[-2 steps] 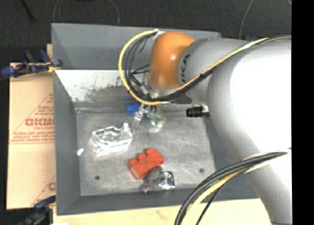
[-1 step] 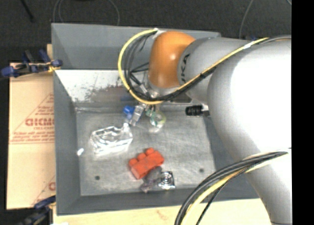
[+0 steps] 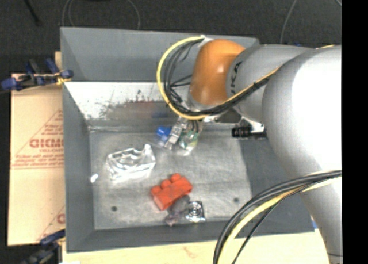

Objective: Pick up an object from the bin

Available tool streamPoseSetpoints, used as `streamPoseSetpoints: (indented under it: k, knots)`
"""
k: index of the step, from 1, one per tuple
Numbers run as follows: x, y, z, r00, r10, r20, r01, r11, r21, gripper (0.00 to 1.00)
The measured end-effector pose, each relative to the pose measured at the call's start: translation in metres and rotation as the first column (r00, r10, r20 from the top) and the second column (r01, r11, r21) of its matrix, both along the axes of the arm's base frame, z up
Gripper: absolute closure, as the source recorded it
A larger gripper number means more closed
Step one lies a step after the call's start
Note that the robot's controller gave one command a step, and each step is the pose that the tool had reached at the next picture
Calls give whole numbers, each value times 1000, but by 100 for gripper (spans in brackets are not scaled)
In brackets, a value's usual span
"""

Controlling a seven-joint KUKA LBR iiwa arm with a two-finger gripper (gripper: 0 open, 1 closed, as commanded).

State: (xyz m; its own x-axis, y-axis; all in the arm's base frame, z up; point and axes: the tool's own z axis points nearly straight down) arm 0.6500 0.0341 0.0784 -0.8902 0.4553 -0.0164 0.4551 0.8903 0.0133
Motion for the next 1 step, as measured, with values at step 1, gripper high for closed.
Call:
streamPoseSetpoints:
  k: [1]
  knots:
    - [0,-14,140,998,66,-8,-66,998,-6,100]
